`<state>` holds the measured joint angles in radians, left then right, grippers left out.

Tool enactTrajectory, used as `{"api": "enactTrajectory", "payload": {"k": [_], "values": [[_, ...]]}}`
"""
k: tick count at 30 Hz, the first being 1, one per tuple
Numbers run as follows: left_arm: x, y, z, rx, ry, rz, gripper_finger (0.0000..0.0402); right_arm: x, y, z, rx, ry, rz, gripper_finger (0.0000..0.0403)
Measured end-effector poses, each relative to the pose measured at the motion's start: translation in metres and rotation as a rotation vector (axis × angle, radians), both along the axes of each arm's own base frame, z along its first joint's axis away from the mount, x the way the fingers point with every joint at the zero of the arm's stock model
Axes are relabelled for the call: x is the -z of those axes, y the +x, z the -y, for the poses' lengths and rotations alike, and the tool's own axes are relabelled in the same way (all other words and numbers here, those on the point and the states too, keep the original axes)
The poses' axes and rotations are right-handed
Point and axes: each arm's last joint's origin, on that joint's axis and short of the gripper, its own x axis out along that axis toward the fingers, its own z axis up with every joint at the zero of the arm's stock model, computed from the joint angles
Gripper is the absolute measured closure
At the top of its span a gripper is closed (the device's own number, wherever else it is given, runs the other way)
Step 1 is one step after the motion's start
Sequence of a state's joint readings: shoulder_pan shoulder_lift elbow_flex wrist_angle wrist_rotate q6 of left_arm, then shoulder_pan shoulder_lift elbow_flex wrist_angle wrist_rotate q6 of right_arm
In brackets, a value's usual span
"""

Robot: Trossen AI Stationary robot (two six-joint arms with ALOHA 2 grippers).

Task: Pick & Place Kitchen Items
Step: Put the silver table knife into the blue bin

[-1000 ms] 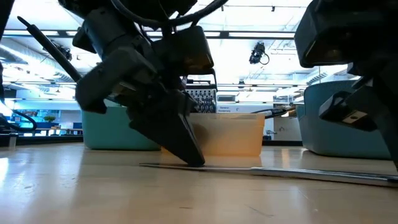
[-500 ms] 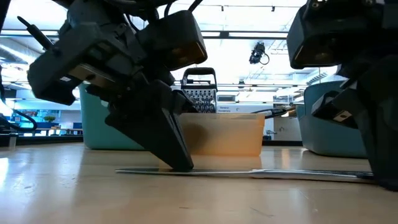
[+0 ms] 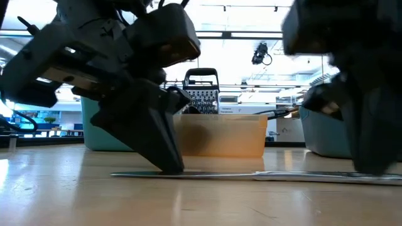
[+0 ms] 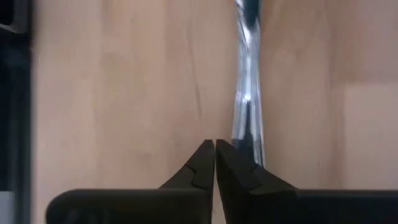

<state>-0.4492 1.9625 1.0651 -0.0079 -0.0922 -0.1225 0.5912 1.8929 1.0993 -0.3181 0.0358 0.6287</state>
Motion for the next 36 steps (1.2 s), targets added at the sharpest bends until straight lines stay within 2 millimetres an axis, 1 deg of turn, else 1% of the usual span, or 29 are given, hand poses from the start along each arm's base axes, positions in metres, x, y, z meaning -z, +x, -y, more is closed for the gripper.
{"api": "enactTrajectory", "payload": {"k": [3, 5, 8, 10, 13, 17, 20, 25, 29, 33, 36], "values": [[-0.007, -0.002, -0.001, 0.009, 0.007, 0.014, 0.0365, -0.017, 0.006, -0.008, -0.021, -0.013, 0.023, 0.036], [-0.015, -0.001, 0.0, 0.018, 0.004, 0.044, 0.0364, -0.026, 0.007, -0.01, -0.019, -0.061, 0.015, 0.0347], [-0.02, -0.002, 0.0, 0.023, 0.0, 0.05, 0.0368, -0.042, 0.006, -0.01, -0.001, -0.165, -0.029, 0.0323], [-0.023, -0.002, -0.001, 0.022, -0.003, 0.059, 0.0371, -0.048, 0.003, -0.007, 0.021, -0.206, -0.088, 0.0299], [-0.028, -0.002, -0.001, 0.021, -0.008, 0.074, 0.0376, -0.046, 0.0, -0.001, 0.036, -0.227, -0.142, 0.0252], [-0.027, -0.002, -0.001, 0.019, -0.004, 0.07, 0.0378, -0.031, 0.004, 0.002, 0.041, -0.194, -0.146, 0.0182], [-0.027, -0.003, -0.001, 0.018, -0.002, 0.067, 0.0378, -0.024, 0.005, 0.004, 0.065, -0.232, -0.148, 0.0152], [-0.027, -0.002, -0.001, 0.018, -0.001, 0.069, 0.0379, -0.017, 0.005, 0.002, 0.07, -0.256, -0.15, 0.0146], [-0.028, -0.002, -0.001, 0.017, -0.002, 0.07, 0.0379, -0.002, 0.005, -0.005, 0.056, -0.23, -0.2, 0.0156], [-0.028, -0.002, -0.001, 0.014, -0.008, 0.068, 0.0379, 0.006, 0.005, -0.01, 0.047, -0.222, -0.218, 0.017], [-0.028, -0.002, -0.001, 0.014, -0.008, 0.067, 0.0379, 0.006, 0.005, -0.01, 0.058, -0.228, -0.211, 0.0176]]}}
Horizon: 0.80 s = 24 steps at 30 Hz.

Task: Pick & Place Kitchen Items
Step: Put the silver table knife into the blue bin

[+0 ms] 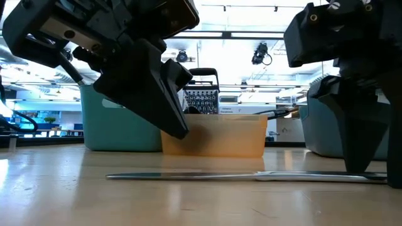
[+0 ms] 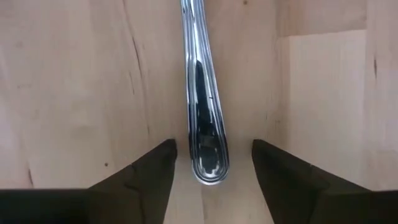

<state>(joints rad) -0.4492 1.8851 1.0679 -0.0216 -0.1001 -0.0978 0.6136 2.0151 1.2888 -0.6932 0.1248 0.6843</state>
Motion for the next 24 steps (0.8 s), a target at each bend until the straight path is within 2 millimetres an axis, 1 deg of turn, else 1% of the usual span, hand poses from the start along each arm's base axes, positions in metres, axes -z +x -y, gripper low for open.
{"api": "enactTrajectory", "payload": {"k": [4, 9, 14, 20, 24], "values": [[0.0, 0.0, 0.0, -0.001, 0.002, -0.006, 0.0379, 0.001, 0.0, 0.001, -0.014, -0.002, -0.007, 0.0188], [0.0, -0.001, 0.001, -0.009, -0.007, -0.01, 0.0379, 0.005, -0.002, 0.005, -0.02, -0.008, -0.026, 0.0216], [0.001, -0.001, 0.001, -0.013, -0.008, -0.016, 0.0379, 0.015, -0.006, 0.011, -0.028, 0.016, -0.016, 0.0258], [0.0, -0.001, 0.0, -0.013, -0.007, -0.017, 0.0379, 0.016, -0.008, 0.012, -0.034, 0.018, -0.021, 0.0315], [0.0, -0.001, 0.0, -0.013, -0.008, -0.017, 0.0378, 0.016, -0.008, 0.012, -0.04, 0.023, -0.023, 0.0317]]}}
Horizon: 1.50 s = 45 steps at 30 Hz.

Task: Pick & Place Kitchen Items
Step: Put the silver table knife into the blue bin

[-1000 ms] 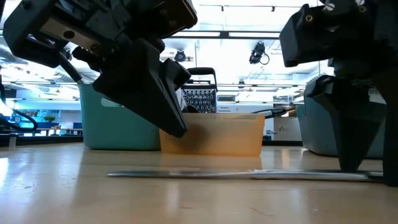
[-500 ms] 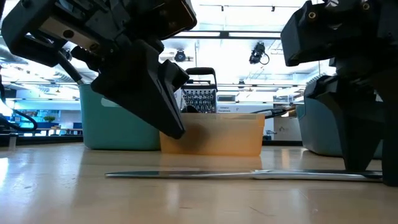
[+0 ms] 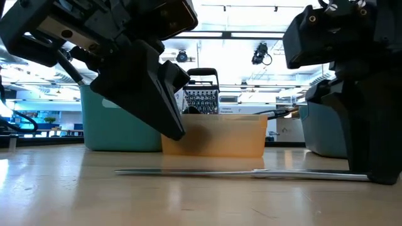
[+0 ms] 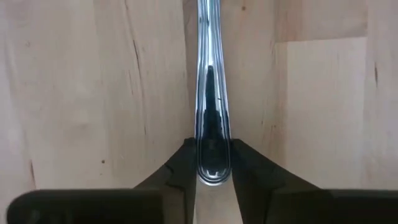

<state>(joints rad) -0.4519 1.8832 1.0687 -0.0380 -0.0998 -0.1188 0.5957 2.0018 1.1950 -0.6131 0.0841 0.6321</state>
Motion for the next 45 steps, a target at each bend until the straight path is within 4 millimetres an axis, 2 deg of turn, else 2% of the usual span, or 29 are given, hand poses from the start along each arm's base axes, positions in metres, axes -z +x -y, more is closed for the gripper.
{"api": "enactTrajectory", "payload": {"k": [6, 9, 19, 23, 30, 39, 45], "values": [[0.0, 0.0, 0.0, -0.009, -0.006, -0.002, 0.0376, -0.002, 0.0, 0.0, 0.018, -0.029, 0.012, 0.0312], [0.0, 0.001, -0.001, -0.031, -0.017, -0.004, 0.0359, -0.006, 0.004, -0.003, 0.015, -0.045, 0.002, 0.0313], [0.0, 0.0, 0.0, -0.016, -0.064, -0.022, 0.0223, -0.012, 0.01, -0.006, -0.003, -0.04, 0.003, 0.0312], [0.004, 0.0, 0.0, -0.016, -0.059, -0.041, 0.0188, -0.015, 0.011, -0.004, 0.002, -0.031, 0.006, 0.0312], [0.014, 0.0, 0.0, -0.012, -0.045, -0.077, 0.0183, -0.019, 0.01, -0.003, 0.014, -0.041, 0.018, 0.0312], [0.014, 0.0, 0.0, -0.002, -0.055, -0.085, 0.0188, -0.02, 0.012, 0.001, 0.051, -0.028, 0.009, 0.0312], [0.026, 0.001, 0.0, -0.012, -0.018, -0.104, 0.0188, -0.02, 0.015, 0.003, 0.07, 0.011, 0.003, 0.0312]]}}
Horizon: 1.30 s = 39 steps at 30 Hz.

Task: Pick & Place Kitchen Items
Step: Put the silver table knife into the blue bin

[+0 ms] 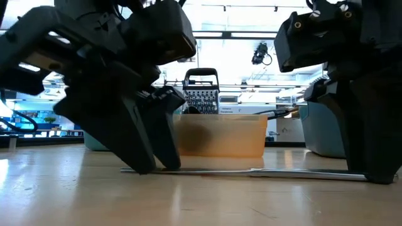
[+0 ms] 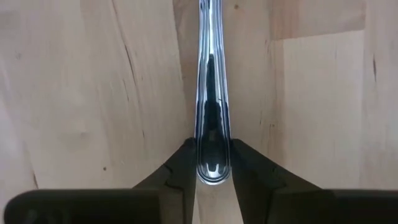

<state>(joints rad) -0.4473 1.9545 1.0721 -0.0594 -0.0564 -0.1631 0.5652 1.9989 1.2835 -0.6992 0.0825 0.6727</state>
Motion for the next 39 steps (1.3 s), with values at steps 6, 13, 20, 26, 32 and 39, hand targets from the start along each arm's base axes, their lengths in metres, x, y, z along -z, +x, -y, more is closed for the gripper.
{"api": "enactTrajectory", "payload": {"k": [6, 13, 20, 26, 32, 39], "values": [[0.01, 0.002, -0.001, -0.033, 0.05, -0.008, 0.0188, -0.001, 0.001, 0.0, 0.0, 0.01, 0.006, 0.0312], [0.016, 0.002, -0.004, -0.054, 0.065, -0.02, 0.0188, -0.004, 0.003, 0.004, -0.006, 0.061, -0.016, 0.0312], [0.02, 0.004, -0.004, -0.065, 0.071, -0.015, 0.0188, -0.01, 0.008, 0.014, -0.032, 0.135, -0.036, 0.0323], [0.021, 0.004, -0.004, -0.063, 0.069, -0.015, 0.0188, -0.01, 0.01, 0.018, -0.05, 0.137, -0.04, 0.0365], [0.021, 0.005, -0.006, -0.065, 0.068, -0.017, 0.0207, -0.01, 0.01, 0.018, -0.054, 0.123, -0.037, 0.0382], [0.028, 0.012, -0.016, -0.122, 0.054, -0.021, 0.03, -0.01, 0.01, 0.018, -0.05, 0.126, -0.033, 0.0381]]}}
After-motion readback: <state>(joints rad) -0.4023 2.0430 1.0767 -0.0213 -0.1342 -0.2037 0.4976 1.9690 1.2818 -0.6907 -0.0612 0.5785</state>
